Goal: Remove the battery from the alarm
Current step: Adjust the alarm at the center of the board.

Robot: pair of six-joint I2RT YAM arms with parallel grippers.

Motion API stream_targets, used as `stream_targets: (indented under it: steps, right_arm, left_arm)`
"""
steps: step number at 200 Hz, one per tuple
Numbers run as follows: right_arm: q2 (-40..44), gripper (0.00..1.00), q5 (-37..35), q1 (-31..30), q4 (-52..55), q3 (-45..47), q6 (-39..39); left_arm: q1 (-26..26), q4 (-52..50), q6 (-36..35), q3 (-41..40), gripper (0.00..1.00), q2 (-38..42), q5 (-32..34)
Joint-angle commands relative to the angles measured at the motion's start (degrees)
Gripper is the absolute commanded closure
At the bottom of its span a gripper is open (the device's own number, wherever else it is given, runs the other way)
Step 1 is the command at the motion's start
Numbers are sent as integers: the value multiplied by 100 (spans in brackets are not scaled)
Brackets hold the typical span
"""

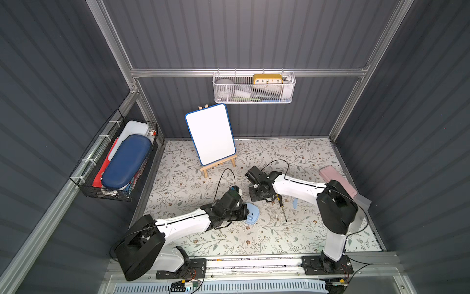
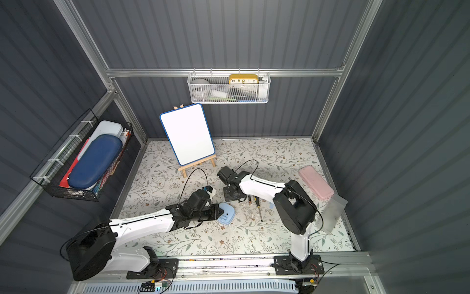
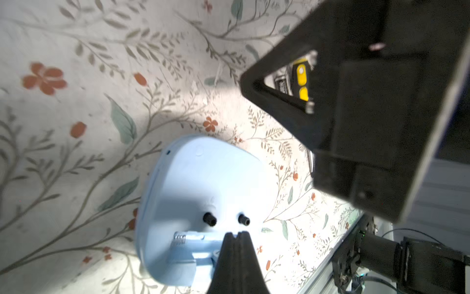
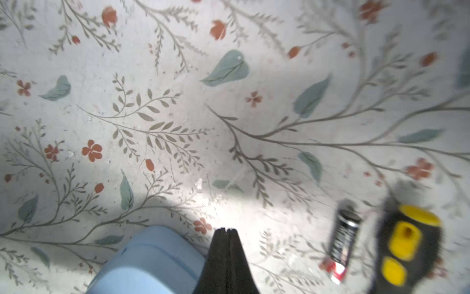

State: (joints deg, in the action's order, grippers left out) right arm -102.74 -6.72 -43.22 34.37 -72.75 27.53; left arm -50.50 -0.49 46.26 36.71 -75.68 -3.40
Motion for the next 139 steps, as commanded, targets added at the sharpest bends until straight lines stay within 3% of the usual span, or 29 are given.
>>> stream_targets:
  steps: [1,22,46,79,139]
  right_arm:
    - [538,100,-85,78,203,298,-51]
    - [749,100,449,-17,431,627,171]
    - [1024,100,421,-339,506,1096,430]
    - [1241,100,627,-594,434,1516,733]
    - [751,100,902,-762,155,1408,946]
  left_arm:
    - [118,-512,-196,413,100,338,579]
    - [604,-522,-546,509,100,191,315]
    - [1121,-475,-852,519,100,-143,-115]
    - [1166,-748,-970,549,100,-552,-313]
    - [1161,-930,-976,-282,100,-294,-646]
